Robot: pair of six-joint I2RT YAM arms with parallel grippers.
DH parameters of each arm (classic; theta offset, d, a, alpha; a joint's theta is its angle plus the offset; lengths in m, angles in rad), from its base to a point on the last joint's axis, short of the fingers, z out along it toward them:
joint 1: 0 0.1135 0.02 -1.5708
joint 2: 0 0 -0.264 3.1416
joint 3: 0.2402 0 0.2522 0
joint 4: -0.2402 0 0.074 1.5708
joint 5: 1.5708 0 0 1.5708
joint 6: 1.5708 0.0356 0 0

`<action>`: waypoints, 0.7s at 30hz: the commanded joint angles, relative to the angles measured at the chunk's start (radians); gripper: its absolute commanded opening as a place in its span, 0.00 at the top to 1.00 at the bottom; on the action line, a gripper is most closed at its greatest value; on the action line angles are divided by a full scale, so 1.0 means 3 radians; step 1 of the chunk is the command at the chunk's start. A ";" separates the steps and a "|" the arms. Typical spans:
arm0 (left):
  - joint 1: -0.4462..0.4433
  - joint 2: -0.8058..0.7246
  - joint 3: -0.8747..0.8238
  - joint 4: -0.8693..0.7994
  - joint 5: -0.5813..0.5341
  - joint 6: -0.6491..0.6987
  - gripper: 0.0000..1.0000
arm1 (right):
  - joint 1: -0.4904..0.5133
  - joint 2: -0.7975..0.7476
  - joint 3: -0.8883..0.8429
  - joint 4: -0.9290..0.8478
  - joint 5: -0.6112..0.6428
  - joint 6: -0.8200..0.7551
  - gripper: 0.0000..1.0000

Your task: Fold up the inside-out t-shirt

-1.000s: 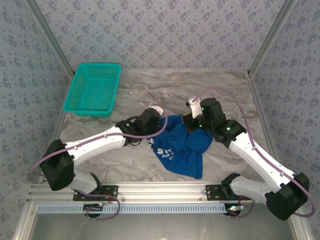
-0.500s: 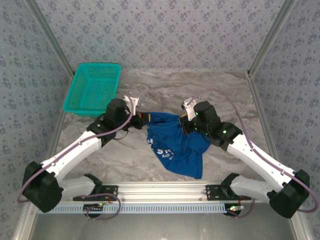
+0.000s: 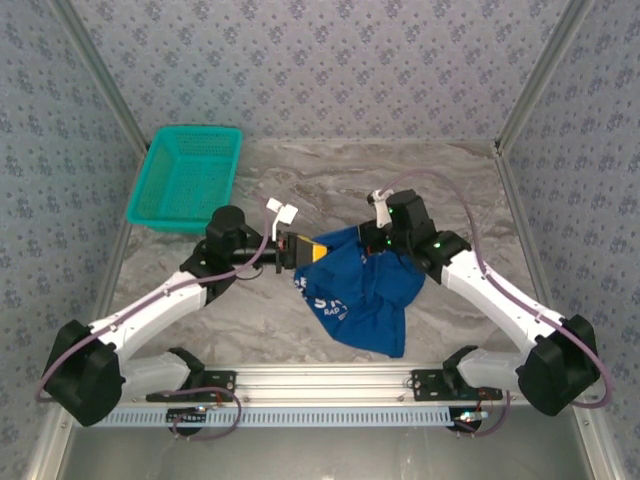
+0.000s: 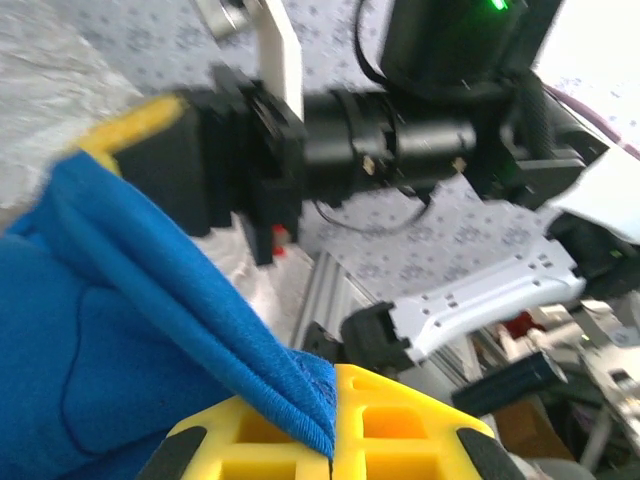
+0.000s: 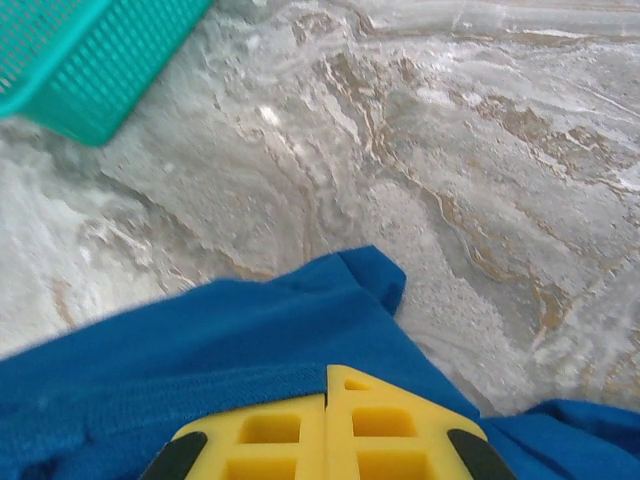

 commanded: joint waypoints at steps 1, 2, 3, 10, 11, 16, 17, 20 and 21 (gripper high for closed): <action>-0.0105 0.0217 0.0265 0.0596 0.0435 -0.0231 0.96 | -0.0157 0.0135 0.0181 0.0054 -0.0173 0.0124 1.00; -0.0133 0.0316 0.0308 0.0780 0.0421 -0.0351 0.95 | -0.0140 0.0179 0.0219 0.0042 -0.0145 0.0083 1.00; -0.0151 0.0391 0.0349 0.0921 0.0381 -0.0445 0.95 | -0.0129 0.0222 0.0245 0.0025 -0.0092 0.0050 1.00; 0.0026 0.0262 0.0335 0.0590 -0.0213 -0.0276 0.92 | -0.0187 0.0102 0.0130 -0.0366 0.0605 -0.0153 1.00; 0.0086 0.0192 0.0277 0.0453 -0.0346 -0.0188 0.90 | -0.0192 0.0047 0.0097 -0.0392 0.0640 -0.0158 1.00; 0.0441 -0.0068 -0.0140 0.0395 -0.0638 -0.0265 0.79 | -0.0191 -0.0259 -0.0144 -0.0266 0.0513 -0.0252 1.00; 0.0498 -0.0067 -0.0208 0.0556 -0.0559 -0.0375 0.75 | -0.0189 -0.0297 -0.0200 -0.0228 0.0448 -0.0277 1.00; 0.0532 -0.0041 -0.0186 0.0419 -0.0473 -0.0349 0.73 | -0.0165 -0.0349 -0.0294 -0.0103 0.0270 -0.0281 1.00; 0.0528 -0.0049 -0.0138 0.0169 -0.0572 -0.0234 0.72 | -0.0166 -0.0359 -0.0304 -0.0065 0.0162 -0.0286 1.00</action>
